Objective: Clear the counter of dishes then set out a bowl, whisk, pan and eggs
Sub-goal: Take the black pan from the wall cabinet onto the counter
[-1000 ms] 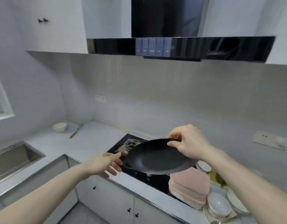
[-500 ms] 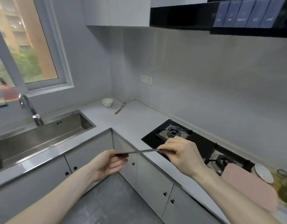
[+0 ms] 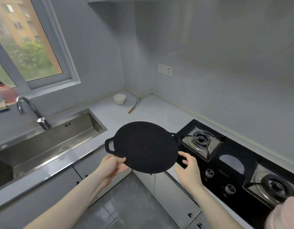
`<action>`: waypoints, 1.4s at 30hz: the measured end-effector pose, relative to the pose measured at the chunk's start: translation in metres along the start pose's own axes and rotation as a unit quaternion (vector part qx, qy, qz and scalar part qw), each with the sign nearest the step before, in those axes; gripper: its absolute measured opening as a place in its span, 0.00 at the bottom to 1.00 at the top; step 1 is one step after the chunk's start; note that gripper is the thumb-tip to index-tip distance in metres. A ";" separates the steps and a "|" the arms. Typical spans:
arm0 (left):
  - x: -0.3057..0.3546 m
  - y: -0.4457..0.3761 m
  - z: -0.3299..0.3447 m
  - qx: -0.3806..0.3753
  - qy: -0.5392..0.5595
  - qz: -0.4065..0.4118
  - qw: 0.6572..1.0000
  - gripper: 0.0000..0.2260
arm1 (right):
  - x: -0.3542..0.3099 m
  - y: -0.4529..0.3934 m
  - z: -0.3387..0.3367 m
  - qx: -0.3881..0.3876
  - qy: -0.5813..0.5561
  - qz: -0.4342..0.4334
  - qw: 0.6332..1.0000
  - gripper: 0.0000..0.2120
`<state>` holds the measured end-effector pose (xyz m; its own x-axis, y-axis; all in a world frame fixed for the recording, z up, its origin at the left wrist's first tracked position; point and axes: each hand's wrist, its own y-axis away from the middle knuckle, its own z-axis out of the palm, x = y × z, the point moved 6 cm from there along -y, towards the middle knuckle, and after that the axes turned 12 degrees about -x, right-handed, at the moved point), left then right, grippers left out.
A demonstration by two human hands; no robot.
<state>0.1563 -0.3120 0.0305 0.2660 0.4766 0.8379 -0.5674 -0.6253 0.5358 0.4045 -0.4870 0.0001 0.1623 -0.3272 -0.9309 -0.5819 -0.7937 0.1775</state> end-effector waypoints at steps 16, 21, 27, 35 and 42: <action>0.060 -0.168 -0.061 -0.001 -0.084 0.027 0.996 0.10 | 0.024 -0.170 0.055 -0.018 -0.068 0.151 0.986 0.26; 0.078 -0.248 -0.100 -0.001 -0.064 0.001 0.998 0.06 | 0.031 -0.221 0.072 0.022 -0.062 0.179 0.982 0.22; 0.104 -0.340 -0.132 -0.062 -0.028 -0.039 0.997 0.12 | 0.012 -0.294 0.119 0.016 -0.180 0.225 0.958 0.07; 0.130 -0.432 -0.134 -0.071 -0.086 -0.114 0.987 0.07 | 0.032 -0.360 0.134 0.102 -0.255 0.271 0.923 0.08; 0.135 -0.507 -0.114 -0.103 -0.040 -0.174 0.979 0.09 | 0.048 -0.424 0.119 0.138 -0.273 0.285 0.908 0.11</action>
<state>0.3910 0.1403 -0.1398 0.5256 0.5837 0.6189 -0.5754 -0.2920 0.7640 0.5638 -0.1051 -0.1576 -0.6038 -0.2825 -0.7454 -0.6370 -0.3912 0.6642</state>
